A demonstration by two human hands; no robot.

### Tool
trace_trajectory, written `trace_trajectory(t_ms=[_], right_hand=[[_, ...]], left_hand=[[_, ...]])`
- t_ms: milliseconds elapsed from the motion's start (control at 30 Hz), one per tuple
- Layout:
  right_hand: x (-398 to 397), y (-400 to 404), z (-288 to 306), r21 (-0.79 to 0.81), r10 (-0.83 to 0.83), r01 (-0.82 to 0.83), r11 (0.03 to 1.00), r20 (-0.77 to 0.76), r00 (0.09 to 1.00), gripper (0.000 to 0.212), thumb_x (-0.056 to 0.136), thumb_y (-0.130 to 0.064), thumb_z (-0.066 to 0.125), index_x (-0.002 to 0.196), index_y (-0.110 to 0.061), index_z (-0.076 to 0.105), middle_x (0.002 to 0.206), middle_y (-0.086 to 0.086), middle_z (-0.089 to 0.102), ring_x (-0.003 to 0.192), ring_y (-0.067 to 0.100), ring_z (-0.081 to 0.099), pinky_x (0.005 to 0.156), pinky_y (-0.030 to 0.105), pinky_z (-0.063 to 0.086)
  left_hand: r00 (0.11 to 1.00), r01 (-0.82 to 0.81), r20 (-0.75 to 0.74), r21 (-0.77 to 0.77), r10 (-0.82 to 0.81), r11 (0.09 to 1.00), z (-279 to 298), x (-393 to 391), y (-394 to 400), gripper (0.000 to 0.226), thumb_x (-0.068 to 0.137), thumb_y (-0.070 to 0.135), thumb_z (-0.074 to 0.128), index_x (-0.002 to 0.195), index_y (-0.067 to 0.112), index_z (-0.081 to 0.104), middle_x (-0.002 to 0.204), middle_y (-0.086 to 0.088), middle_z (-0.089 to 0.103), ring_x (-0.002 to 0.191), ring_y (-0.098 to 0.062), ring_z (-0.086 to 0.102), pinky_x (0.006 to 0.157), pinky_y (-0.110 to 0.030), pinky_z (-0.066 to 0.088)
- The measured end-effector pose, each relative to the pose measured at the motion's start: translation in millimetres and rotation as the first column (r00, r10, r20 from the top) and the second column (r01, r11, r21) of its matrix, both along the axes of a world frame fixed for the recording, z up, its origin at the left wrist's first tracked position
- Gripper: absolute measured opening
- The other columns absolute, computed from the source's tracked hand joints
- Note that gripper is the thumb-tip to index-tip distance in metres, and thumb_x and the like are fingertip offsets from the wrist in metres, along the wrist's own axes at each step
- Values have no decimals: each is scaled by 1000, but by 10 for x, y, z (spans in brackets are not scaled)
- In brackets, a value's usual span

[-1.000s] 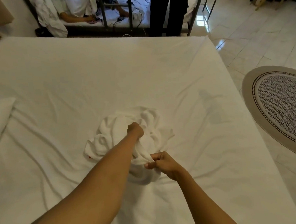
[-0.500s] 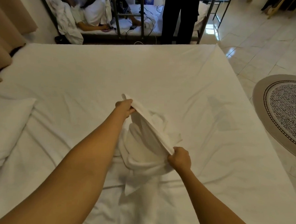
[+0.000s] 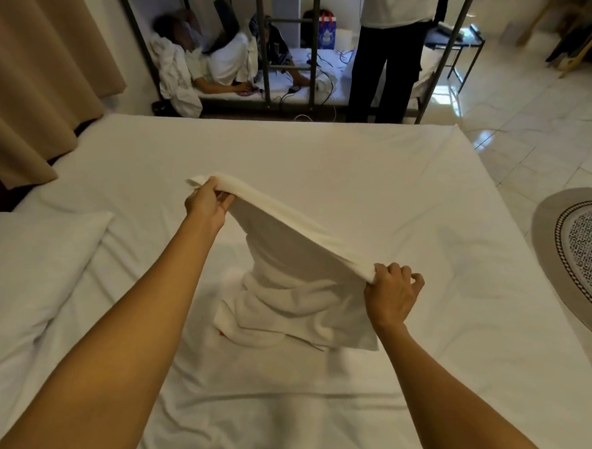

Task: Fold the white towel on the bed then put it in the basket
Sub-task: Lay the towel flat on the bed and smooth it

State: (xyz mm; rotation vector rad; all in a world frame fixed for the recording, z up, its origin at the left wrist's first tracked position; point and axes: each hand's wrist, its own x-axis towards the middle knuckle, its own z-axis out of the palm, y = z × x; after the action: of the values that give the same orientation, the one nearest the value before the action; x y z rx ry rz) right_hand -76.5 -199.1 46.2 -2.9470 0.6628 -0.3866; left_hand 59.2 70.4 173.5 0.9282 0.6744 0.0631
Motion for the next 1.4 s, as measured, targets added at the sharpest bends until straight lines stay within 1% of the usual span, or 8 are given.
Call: trace_trajectory(t_ms=[233,467,633,733,900,1067,1167,1400], right_hand=[[-64,69,-144,-185,193,-196,963,-31,981,17,58,6,74,68,-8,71,74,10,61,74,32,57,90,44,27],[-557,-28,-583,-80,407,-436,897,-240,882,35,50,-6,81,83,-6,68,81,10,73,89,34,68,95,48,48],[-970,-87,-766,-20,445,-479,878,-340,829,51,40,-21,86,86,-9,66,79,7,72,87,34,68,94,43,32],[-1049,-103,-723,17,434,-457,889,-344,833,44,43,-21,86,81,-10,66,81,7,72,89,36,68,93,48,37],[-961,-282,-649,4,327,-348,937,-352,877,41,69,-39,47,78,-7,70,81,6,74,96,37,68,94,50,33],[-622,-358,-472,-95,249,-291,952,-314,916,25,58,-22,82,68,-2,71,80,12,73,101,39,65,101,55,25],[-438,-383,-424,-171,271,-321,932,-264,926,21,62,-20,81,70,-3,73,97,14,73,114,39,59,111,54,10],[-242,-380,-336,-189,362,-406,894,-229,904,22,60,-19,84,73,-5,72,122,20,64,125,40,51,115,51,-2]], left_hand=[[987,-106,-121,-32,102,994,-445,-325,567,44,97,9,53,140,3,43,140,-16,52,127,-28,54,104,-38,47],[952,-182,-260,-53,162,982,-1046,-955,982,43,101,5,41,143,-3,35,146,-18,44,135,-29,45,113,-38,37],[937,-217,-300,-105,177,971,-1307,-1293,1141,42,102,3,37,144,-3,34,148,-18,42,138,-27,42,115,-35,33],[939,-230,-290,-140,182,963,-1353,-1364,1166,42,103,6,33,145,-1,33,149,-16,41,139,-25,41,115,-34,33],[948,-236,-258,-173,188,956,-1341,-1314,1221,41,103,8,35,144,1,37,149,-13,42,138,-22,42,115,-30,34],[962,-246,-176,-226,209,942,-1144,-1026,1216,22,102,5,37,103,1,58,147,-8,46,137,-19,44,112,-26,36],[946,-315,-157,-246,283,916,-1114,-858,1334,25,102,6,36,83,6,53,147,-8,46,136,-19,44,112,-26,36],[916,-396,-172,-243,362,886,-1201,-778,1757,40,102,6,34,141,6,43,140,-6,53,134,-16,47,110,-24,38]])
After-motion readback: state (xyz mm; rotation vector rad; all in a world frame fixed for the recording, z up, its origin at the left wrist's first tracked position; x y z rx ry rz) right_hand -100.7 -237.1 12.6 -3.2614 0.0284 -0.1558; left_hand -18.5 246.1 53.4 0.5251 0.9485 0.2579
